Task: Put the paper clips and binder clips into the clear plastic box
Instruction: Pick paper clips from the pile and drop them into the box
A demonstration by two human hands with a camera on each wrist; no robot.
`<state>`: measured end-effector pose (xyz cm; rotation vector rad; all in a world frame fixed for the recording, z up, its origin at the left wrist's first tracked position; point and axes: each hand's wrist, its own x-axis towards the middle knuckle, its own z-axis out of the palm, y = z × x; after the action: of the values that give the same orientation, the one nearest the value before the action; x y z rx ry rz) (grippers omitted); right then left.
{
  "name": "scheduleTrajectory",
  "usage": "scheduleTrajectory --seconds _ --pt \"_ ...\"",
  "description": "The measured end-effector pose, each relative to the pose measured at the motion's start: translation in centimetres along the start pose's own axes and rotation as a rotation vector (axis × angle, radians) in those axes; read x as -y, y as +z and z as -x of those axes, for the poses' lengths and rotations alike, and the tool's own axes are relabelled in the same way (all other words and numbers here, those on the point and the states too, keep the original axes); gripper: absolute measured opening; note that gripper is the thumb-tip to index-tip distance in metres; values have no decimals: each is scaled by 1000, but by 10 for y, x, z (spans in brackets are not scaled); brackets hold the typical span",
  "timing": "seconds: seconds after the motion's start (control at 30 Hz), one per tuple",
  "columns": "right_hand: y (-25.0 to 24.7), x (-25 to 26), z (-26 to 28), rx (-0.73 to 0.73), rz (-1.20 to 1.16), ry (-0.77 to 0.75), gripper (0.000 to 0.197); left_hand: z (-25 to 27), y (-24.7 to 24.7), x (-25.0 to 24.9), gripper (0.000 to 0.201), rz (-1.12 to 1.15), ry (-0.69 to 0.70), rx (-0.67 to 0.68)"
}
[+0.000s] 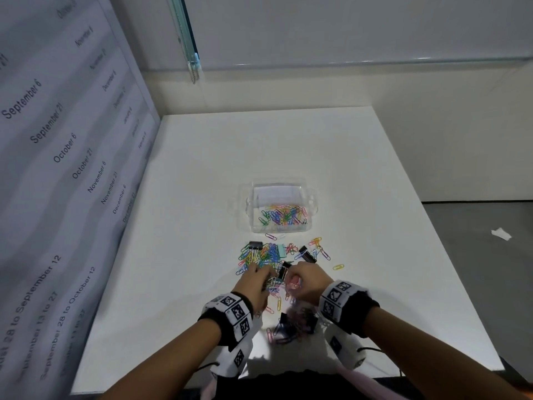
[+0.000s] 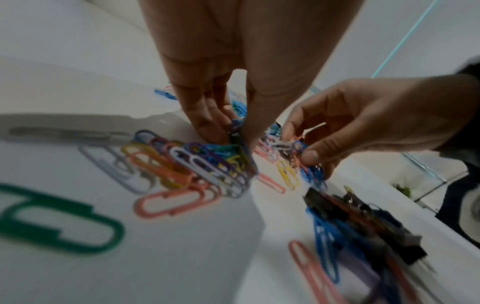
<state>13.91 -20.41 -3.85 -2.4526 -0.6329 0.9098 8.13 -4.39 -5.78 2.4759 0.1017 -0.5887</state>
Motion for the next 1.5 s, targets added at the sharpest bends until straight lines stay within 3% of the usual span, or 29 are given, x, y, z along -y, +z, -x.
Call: scheduleTrajectory --seconds 0.2,0.33,0.53,0.63,0.7,0.9,1.03,1.27,1.4,1.5 --pt "-18 -11 5 -141 -132 107 24 -9 -12 7 23 286 -129 -21" --pt "-20 -18 6 -170 -230 144 28 -11 -19 12 40 565 -206 0" --pt "-14 -21 3 32 69 15 39 -15 -35 8 34 1006 -341 43" --pt "-7 -18 1 75 103 -9 21 -19 -42 5 35 1137 -368 41" --pt "-6 -16 0 72 95 -9 13 -21 -47 1 33 1151 -379 32" --pt "-22 -13 -3 -81 -7 4 31 -33 -65 -7 33 1131 -382 -34" --pt "-45 -8 -12 -179 -145 51 20 -46 -83 -16 36 1149 -336 -88" --pt "-89 13 -39 -307 -297 53 16 -65 -102 -34 48 1260 -241 -151" --pt "-106 21 -52 -425 -338 41 23 -66 -99 -30 48 1206 -230 -154" --pt "-104 22 -56 -412 -370 78 31 -57 -94 -28 41 1105 -175 -152"
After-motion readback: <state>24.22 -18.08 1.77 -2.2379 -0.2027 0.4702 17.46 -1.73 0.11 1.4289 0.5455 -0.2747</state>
